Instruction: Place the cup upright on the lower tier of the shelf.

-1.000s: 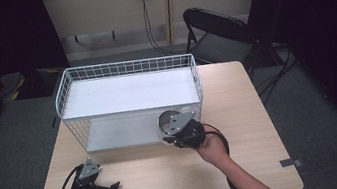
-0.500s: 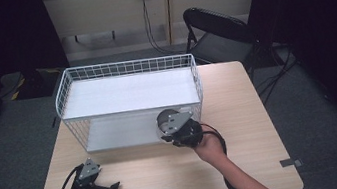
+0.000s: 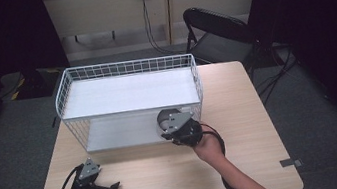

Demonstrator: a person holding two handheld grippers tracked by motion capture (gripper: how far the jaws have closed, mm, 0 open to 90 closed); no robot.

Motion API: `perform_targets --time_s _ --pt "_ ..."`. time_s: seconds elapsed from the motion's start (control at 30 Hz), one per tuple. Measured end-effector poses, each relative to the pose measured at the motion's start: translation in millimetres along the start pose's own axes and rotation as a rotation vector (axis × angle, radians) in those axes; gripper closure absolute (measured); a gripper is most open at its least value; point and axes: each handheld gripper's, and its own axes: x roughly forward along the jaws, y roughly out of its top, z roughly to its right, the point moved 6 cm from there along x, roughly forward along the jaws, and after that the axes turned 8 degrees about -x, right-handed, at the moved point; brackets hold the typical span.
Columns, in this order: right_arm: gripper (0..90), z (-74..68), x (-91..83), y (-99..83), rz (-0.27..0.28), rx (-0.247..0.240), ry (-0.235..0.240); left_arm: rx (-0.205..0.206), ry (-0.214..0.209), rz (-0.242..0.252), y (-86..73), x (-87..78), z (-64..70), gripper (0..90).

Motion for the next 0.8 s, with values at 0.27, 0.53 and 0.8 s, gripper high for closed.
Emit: perform_targets --time_s 0.27,0.53,0.8 --pt "82.6 3.1 4.9 -2.4 -0.001 0.018 0.001 -0.001 -0.001 0.001 0.0 0.0 0.1 0.0" --pt "82.6 4.4 9.3 -3.0 0.000 0.019 -0.009 -0.001 -0.001 0.001 0.0 0.1 0.1 0.0" --pt "82.6 5.0 11.9 -4.6 -0.008 0.016 -0.018 -0.001 -0.001 0.001 0.0 0.0 0.1 0.1"
